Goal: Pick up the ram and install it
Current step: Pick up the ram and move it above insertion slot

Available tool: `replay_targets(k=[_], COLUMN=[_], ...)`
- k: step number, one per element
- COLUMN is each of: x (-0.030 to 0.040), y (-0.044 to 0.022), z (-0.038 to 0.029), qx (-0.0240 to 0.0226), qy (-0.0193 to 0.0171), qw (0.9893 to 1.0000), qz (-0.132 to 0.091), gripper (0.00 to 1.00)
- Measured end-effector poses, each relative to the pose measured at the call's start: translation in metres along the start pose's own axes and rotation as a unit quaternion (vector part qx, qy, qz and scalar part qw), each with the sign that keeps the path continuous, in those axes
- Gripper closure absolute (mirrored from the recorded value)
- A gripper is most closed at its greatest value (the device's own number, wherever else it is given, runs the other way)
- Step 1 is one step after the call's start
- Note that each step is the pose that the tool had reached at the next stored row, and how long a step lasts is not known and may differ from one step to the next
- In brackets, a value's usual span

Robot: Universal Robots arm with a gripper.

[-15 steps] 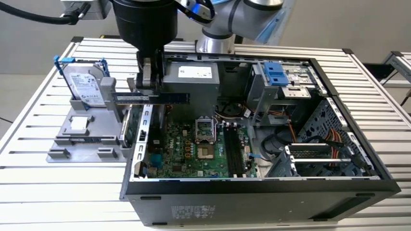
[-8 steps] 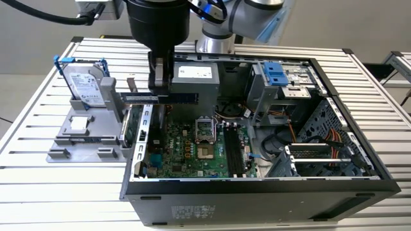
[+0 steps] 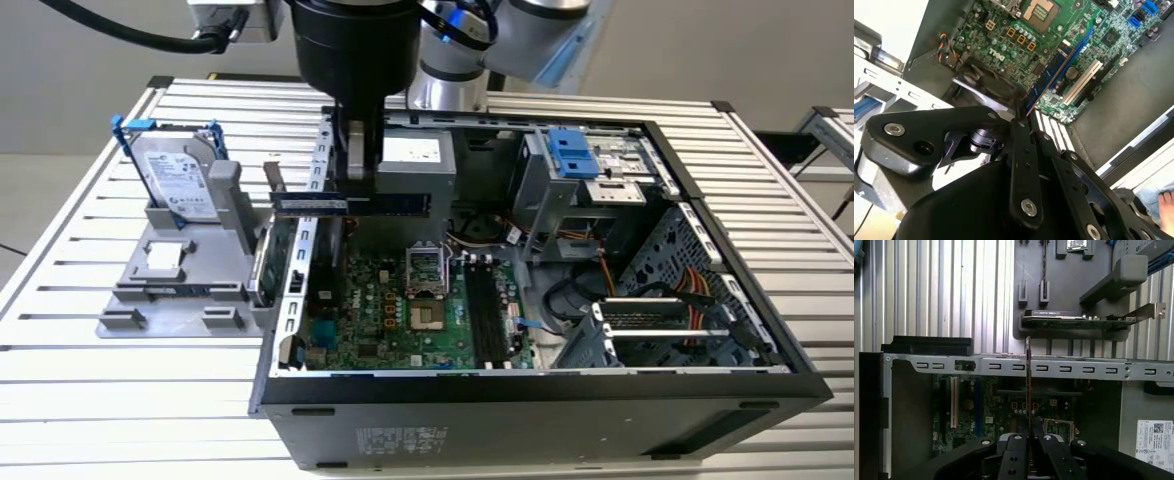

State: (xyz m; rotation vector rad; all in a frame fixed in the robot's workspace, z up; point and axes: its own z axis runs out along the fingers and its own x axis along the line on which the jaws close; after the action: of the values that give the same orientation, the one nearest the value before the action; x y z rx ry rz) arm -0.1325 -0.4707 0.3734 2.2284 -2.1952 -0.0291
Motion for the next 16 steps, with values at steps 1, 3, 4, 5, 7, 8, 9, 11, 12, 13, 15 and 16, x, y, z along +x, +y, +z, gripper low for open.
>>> replay_targets(k=[1, 3, 4, 5, 7, 8, 9, 11, 12, 13, 15, 16], x=[0.0000, 0.0001, 0.0001, 0.0001, 0.0002, 0.0002, 0.0002, 0.0003, 0.0003, 0.0004, 0.0004, 0.0004], y=[-0.0018, -0.0056, -0.0074, -0.0092, -0.0126, -0.0144, -0.0163, -0.0200, -0.0220, -0.0239, -0.0278, -0.0297], z=[-0.0001, -0.0002, -0.0003, -0.0003, -0.0004, -0.0005, -0.0005, -0.0006, -0.0007, -0.0008, -0.0009, -0.0010], qx=[0.0000, 0.0000, 0.0000, 0.0000, 0.0000, 0.0000, 0.0000, 0.0000, 0.0000, 0.0000, 0.0000, 0.0000], qy=[0.0000, 0.0000, 0.0000, 0.0000, 0.0000, 0.0000, 0.0000, 0.0000, 0.0000, 0.0000, 0.0000, 0.0000], qw=[1.0000, 1.0000, 1.0000, 1.0000, 1.0000, 1.0000, 1.0000, 1.0000, 1.0000, 1.0000, 1.0000, 1.0000], qz=[0.000, 0.000, 0.000, 0.000, 0.000, 0.000, 0.000, 0.000, 0.000, 0.000, 0.000, 0.000], gripper=[1.00, 1.00, 1.00, 1.00, 1.00, 1.00, 1.00, 1.00, 1.00, 1.00, 1.00, 1.00])
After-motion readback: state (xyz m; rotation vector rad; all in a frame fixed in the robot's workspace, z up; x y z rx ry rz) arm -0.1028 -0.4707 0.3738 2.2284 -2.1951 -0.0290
